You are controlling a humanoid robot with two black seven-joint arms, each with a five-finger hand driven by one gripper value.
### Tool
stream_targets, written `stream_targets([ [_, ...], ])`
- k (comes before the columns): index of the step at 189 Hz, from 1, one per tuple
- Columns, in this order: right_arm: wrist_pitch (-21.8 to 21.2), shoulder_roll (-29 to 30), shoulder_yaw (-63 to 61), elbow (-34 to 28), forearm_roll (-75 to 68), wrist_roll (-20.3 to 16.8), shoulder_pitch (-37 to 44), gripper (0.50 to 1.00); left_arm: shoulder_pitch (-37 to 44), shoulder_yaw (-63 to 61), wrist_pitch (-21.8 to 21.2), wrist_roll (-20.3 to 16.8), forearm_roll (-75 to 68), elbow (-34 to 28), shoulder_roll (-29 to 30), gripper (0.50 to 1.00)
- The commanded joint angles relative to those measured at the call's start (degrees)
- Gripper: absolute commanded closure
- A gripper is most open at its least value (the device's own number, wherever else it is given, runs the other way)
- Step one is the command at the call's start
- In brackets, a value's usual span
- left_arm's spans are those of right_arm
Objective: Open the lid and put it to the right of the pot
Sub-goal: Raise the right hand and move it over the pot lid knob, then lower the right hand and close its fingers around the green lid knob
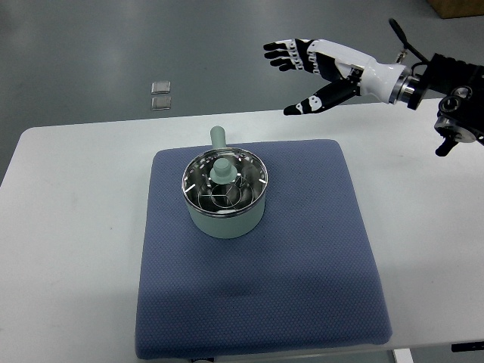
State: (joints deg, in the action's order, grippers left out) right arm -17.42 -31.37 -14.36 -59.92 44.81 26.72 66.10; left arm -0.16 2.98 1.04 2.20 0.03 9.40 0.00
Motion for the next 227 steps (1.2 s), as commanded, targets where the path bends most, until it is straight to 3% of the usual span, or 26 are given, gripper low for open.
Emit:
stream_targets([
  [1, 1.25, 0.08, 8.73, -1.87, 0.89, 0.09, 7.99, 0.599, -0.01, 0.01, 0.01, 0.00, 0.05, 0.00, 0.00, 0.500],
  [36, 4.50, 1.58, 17.53, -3.72, 6.08, 0.18, 14.94, 0.601, -0.01, 0.01, 0.01, 0.00, -0.03, 0.00, 0.00, 0.500],
  [39, 6.96, 3.59, 21.30, -4.33, 8.53, 0.35, 17.57, 0.609, -0.01, 0.01, 0.01, 0.00, 0.05, 0.00, 0.00, 0.500],
  [50, 7.40, 3.95, 21.83, -4.42, 8.80, 0.35, 17.93, 0.609, -0.01, 0.01, 0.01, 0.00, -0.03, 0.00, 0.00, 0.500],
  [51, 9.58, 5.78, 24.62, -4.94, 10.11, 0.35, 19.58, 0.613, -0.01, 0.01, 0.01, 0.00, -0.03, 0.00, 0.00, 0.500],
  [56, 10.92, 6.76, 26.57, -5.12, 10.82, 0.35, 20.65, 0.615, -0.01, 0.01, 0.01, 0.00, -0.03, 0.00, 0.00, 0.500],
  [65, 10.92, 6.76, 26.58, -5.12, 10.82, 0.35, 20.65, 0.615, -0.01, 0.01, 0.01, 0.00, -0.03, 0.00, 0.00, 0.500],
  [66, 13.01, 8.16, 30.15, -5.38, 11.43, 0.27, 22.57, 0.617, -0.01, 0.01, 0.01, 0.00, -0.03, 0.00, 0.00, 0.500],
  [92, 16.46, 11.25, 34.40, -5.56, 11.79, -0.09, 25.22, 0.621, -0.01, 0.01, 0.01, 0.00, 0.05, 0.00, 0.00, 0.500],
  [95, 18.56, 13.18, 36.60, -5.47, 11.79, -0.35, 26.36, 0.624, -0.01, 0.01, 0.01, 0.00, -0.03, 0.00, 0.00, 0.500],
  [132, 20.32, 16.61, 39.50, -5.12, 11.79, -0.61, 28.39, 0.634, -0.01, 0.01, 0.01, 0.00, -0.03, 0.00, 0.00, 0.500],
  [162, 21.82, 19.77, 42.58, -4.42, 11.96, -3.51, 29.88, 0.642, -0.01, 0.01, 0.01, 0.00, -0.03, 0.00, 0.00, 0.500],
  [227, 21.82, 21.09, 44.69, -3.01, 16.89, -6.77, 30.06, 0.673, -0.01, 0.01, 0.01, 0.00, -0.03, 0.00, 0.00, 0.500],
])
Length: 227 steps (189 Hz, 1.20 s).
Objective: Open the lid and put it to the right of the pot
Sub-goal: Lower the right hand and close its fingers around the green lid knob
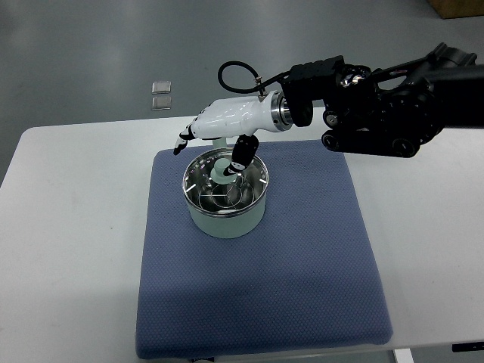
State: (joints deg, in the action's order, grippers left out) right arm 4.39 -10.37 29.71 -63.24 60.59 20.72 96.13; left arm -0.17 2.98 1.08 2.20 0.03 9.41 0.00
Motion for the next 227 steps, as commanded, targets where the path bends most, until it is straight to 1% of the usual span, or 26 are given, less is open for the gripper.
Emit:
stream_targets([
  [1, 0.00, 0.09, 0.70, 0.31, 1.20, -0.77, 0.02, 0.677, 0.00, 0.01, -0.02, 0.00, -0.03, 0.00, 0.00, 0.500],
  [24, -0.08, 0.09, 1.14, 0.75, 2.34, -1.47, 0.02, 0.703, 0.00, 0.01, -0.02, 0.00, 0.06, 0.00, 0.00, 0.500],
  [39, -0.17, 0.09, 1.14, 0.93, 2.43, -1.56, -0.07, 0.705, 0.00, 0.01, -0.02, 0.00, 0.06, 0.00, 0.00, 0.500],
  [40, -0.26, 0.09, 1.14, 1.01, 2.43, -1.56, -0.07, 0.717, 0.00, 0.01, -0.02, 0.00, -0.03, 0.00, 0.00, 0.500],
  [49, -0.35, 0.09, 1.14, 1.01, 2.43, -1.56, -0.16, 0.728, 0.00, 0.01, 0.06, 0.00, 0.06, 0.00, 0.00, 0.500],
  [159, -0.44, 0.26, 1.49, 2.07, 3.84, -2.08, -1.83, 0.742, 0.00, 0.01, -0.02, 0.00, 0.06, 0.00, 0.00, 0.500],
  [160, -0.52, 0.26, 1.49, 2.16, 3.84, -2.08, -1.83, 0.748, 0.00, 0.01, -0.02, 0.00, -0.03, 0.00, 0.00, 0.500],
  [186, -0.61, 0.26, 1.49, 2.16, 3.84, -2.08, -1.83, 0.756, 0.00, 0.01, -0.02, 0.00, -0.03, 0.00, 0.00, 0.500],
  [187, -0.61, 0.35, 1.49, 2.07, 3.92, -2.08, -1.83, 0.766, 0.00, 0.01, -0.02, 0.00, -0.03, 0.00, 0.00, 0.500],
  [227, -0.52, 1.14, 1.40, 2.07, 3.92, -2.08, -2.35, 0.775, 0.00, 0.01, -0.02, 0.00, 0.06, 0.00, 0.00, 0.500],
])
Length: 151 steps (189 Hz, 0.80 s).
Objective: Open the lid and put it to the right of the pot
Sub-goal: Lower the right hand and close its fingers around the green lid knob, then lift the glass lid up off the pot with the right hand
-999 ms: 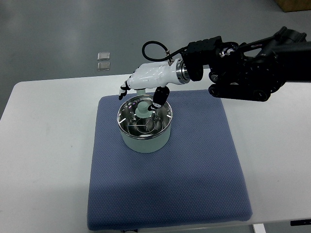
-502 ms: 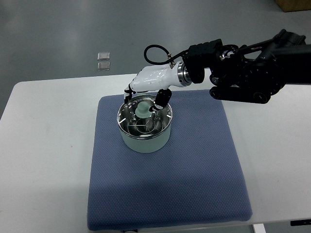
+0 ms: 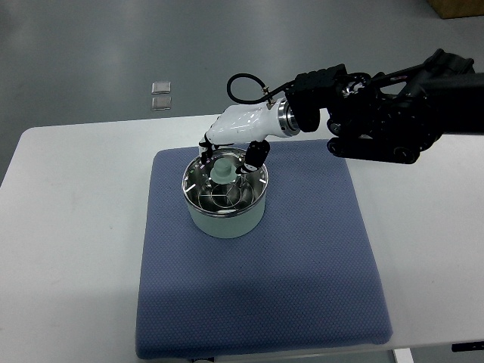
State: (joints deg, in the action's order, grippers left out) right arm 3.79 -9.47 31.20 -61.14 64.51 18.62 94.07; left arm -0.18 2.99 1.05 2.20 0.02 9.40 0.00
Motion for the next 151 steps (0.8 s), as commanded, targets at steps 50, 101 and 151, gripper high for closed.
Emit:
stream_targets([
  [50, 0.43, 0.33, 0.09, 0.23, 0.09, -0.34, -0.73, 0.791, 0.00, 0.00, 0.00, 0.00, -0.02, 0.00, 0.00, 0.500],
  [101, 0.52, 0.68, 0.09, 0.50, 0.18, -0.34, -0.73, 0.842, 0.00, 0.00, 0.01, 0.00, -0.02, 0.00, 0.00, 0.500],
  [151, 0.52, 1.21, 0.00, 0.50, 0.18, -0.34, -0.73, 0.875, 0.00, 0.00, 0.00, 0.00, -0.02, 0.00, 0.00, 0.500],
])
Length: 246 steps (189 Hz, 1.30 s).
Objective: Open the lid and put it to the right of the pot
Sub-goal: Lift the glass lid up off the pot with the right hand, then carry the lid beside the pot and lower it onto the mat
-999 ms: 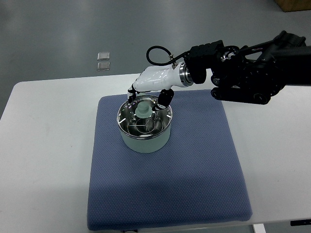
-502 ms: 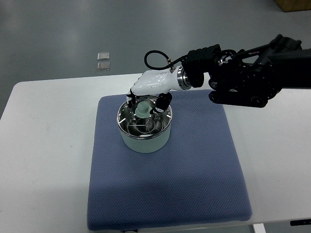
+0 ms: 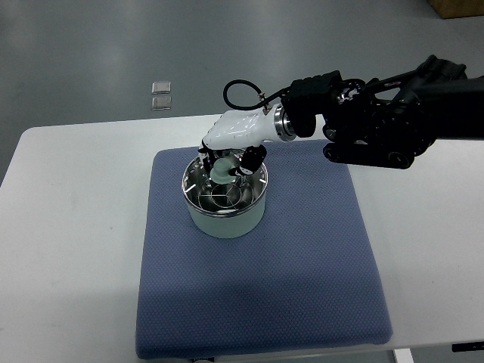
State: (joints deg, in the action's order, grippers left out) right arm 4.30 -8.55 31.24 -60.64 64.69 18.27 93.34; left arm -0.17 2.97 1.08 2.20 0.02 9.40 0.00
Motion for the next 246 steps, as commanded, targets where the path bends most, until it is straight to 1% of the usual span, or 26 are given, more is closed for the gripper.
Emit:
stream_targets([
  [1, 0.00, 0.28, -0.04, -0.01, 0.00, 0.01, 0.00, 0.875, 0.00, 0.02, -0.02, 0.00, 0.07, 0.00, 0.00, 0.500],
  [14, 0.00, 0.28, -0.04, -0.01, 0.00, 0.01, 0.00, 0.875, 0.00, 0.02, -0.02, 0.00, -0.02, 0.00, 0.00, 0.500],
  [25, 0.00, 0.37, 0.05, -0.01, 0.00, 0.01, 0.00, 0.895, 0.00, 0.02, -0.02, 0.00, -0.02, 0.00, 0.00, 0.500],
  [32, -0.09, 0.37, 0.05, 0.08, 0.00, 0.01, 0.00, 0.928, 0.00, 0.02, -0.02, 0.00, 0.07, 0.00, 0.00, 0.500],
  [35, -0.09, 0.37, 0.05, 0.08, 0.00, 0.01, 0.00, 0.934, 0.00, 0.02, -0.02, 0.00, -0.02, 0.00, 0.00, 0.500],
  [36, -0.09, 0.37, 0.05, -0.01, 0.00, 0.01, -0.09, 0.944, 0.00, 0.02, -0.02, 0.00, 0.07, 0.00, 0.00, 0.500],
  [45, -0.09, 0.37, 0.05, -0.01, 0.00, 0.01, -0.09, 0.944, 0.00, 0.02, -0.02, 0.00, 0.07, 0.00, 0.00, 0.500],
  [46, -0.09, 0.37, 0.05, 0.08, 0.00, 0.01, -0.09, 1.000, 0.00, 0.02, 0.06, 0.00, -0.02, 0.00, 0.00, 0.500],
  [125, -0.44, 0.20, -0.13, -0.27, 0.44, 0.01, 1.14, 1.000, 0.00, 0.02, -0.02, 0.00, 0.07, 0.00, 0.00, 0.500],
  [157, -0.26, -1.74, -0.22, -1.76, 0.35, 0.37, 4.13, 1.000, 0.00, 0.02, -0.02, 0.00, -0.02, 0.00, 0.00, 0.500],
  [175, -0.17, -2.79, -0.31, -2.38, 0.26, 0.37, 4.48, 1.000, 0.00, 0.02, -0.02, 0.00, -0.02, 0.00, 0.00, 0.500],
  [176, -0.17, -4.01, -0.31, -3.08, 0.26, 0.37, 5.27, 1.000, 0.00, 0.02, -0.02, 0.00, -0.02, 0.00, 0.00, 0.500],
  [182, -0.17, -4.72, -0.39, -3.43, 0.26, 0.37, 5.63, 1.000, 0.00, 0.02, -0.02, 0.00, -0.02, 0.00, 0.00, 0.500],
  [196, -0.17, -5.17, -0.39, -3.70, 0.26, 0.45, 5.89, 1.000, 0.00, 0.02, -0.02, 0.00, -0.02, 0.00, 0.00, 0.500],
  [197, -0.09, -6.38, -0.39, -4.31, 0.35, 0.45, 6.33, 1.000, 0.00, 0.02, -0.02, 0.00, -0.02, 0.00, 0.00, 0.500],
  [213, -0.09, -9.38, -0.57, -5.10, 0.35, 0.45, 6.59, 1.000, 0.00, 0.02, -0.02, 0.00, 0.07, 0.00, 0.00, 0.500],
  [222, -0.09, -9.38, -0.57, -5.10, 0.35, 0.45, 6.59, 1.000, 0.00, 0.02, -0.02, 0.00, 0.07, 0.00, 0.00, 0.500],
  [223, -0.17, -11.12, -0.66, -5.54, 0.35, 0.54, 6.59, 1.000, 0.00, -0.07, -0.02, 0.00, 0.07, 0.00, 0.00, 0.500],
  [242, -0.26, -15.27, -0.66, -6.60, 0.88, 1.16, 5.98, 1.000, 0.00, 0.02, -0.02, 0.00, -0.02, 0.00, 0.00, 0.500],
  [246, -0.26, -15.27, -0.66, -6.60, 0.88, 1.16, 5.98, 1.000, 0.00, 0.02, -0.02, 0.00, -0.02, 0.00, 0.00, 0.500],
])
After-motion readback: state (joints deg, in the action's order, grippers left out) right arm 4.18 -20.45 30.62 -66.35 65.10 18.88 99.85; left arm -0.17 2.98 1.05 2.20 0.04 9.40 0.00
